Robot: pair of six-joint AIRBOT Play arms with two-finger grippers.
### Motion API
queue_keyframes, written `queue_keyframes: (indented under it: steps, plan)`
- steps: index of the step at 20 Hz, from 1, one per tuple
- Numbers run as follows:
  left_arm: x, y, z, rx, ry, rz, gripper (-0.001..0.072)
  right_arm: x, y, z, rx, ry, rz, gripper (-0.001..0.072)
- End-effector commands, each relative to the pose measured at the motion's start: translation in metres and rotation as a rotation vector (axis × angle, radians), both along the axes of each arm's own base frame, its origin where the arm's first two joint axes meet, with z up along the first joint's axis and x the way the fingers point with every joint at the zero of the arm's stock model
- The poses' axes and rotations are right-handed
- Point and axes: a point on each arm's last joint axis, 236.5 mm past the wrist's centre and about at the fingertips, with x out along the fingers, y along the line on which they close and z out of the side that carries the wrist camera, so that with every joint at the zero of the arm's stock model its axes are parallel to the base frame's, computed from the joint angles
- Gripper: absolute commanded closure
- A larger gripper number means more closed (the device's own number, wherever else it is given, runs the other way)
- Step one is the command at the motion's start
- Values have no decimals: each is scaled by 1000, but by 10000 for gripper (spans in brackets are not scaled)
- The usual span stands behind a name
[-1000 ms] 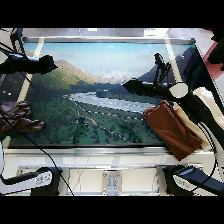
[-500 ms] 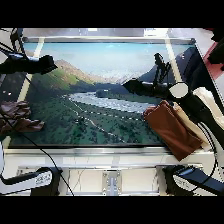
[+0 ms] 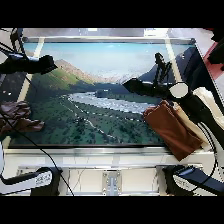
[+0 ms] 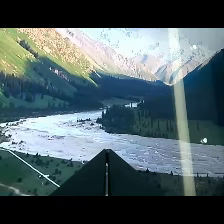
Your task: Fold the shirts.
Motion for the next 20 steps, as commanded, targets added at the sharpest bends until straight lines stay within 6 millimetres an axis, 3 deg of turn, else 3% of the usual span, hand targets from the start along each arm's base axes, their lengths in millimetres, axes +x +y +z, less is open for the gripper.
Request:
queue_keyframes:
  steps: [1, 3, 4, 5, 6, 8, 9, 11, 13, 14, 16, 18, 19, 20]
  plan:
    - [1, 1, 0, 1, -3, 3, 688, 6, -2, 3, 4, -21, -21, 309]
    - [9, 5, 6, 7, -45, 22, 678, 6, -2, 3, 1, -22, -21, 309]
    - [17, 19, 8, 88, -94, 29, 521, 6, -3, 2, -7, -26, -20, 309]
    - [27, 52, 9, 251, -146, 69, 264, 8, -6, 1, -25, -35, -22, 309]
    - [33, 98, 12, 440, -170, 150, 213, 9, -9, -2, -58, -47, -20, 309]
    - [21, 205, 32, 783, -158, 386, 214, 10, -17, -9, -128, -68, -11, 309]
    - [8, 250, 39, 853, -135, 503, 214, 11, -21, -12, -161, -79, -8, 309]
    - [-33, 329, 29, 739, -55, 775, 214, 14, -29, -18, -229, -103, -2, 309]
    - [-81, 388, -8, 553, 73, 978, 214, 15, -34, -21, -269, -116, 2, 309]
    - [-103, 407, -35, 467, 159, 1022, 198, 15, -35, -22, -278, -119, 3, 309]
    - [-139, 430, -98, 277, 328, 1050, 48, 15, -35, -22, -278, -120, 3, 309]
    - [-165, 448, -148, 125, 430, 1094, 40, 15, -35, -21, -276, -119, 2, 309]
    - [-174, 458, -168, 86, 459, 1121, -12, 15, -35, -21, -276, -119, 2, 309]
    - [-179, 465, -183, 65, 475, 1138, -12, 15, -35, -21, -274, -118, 2, 309]
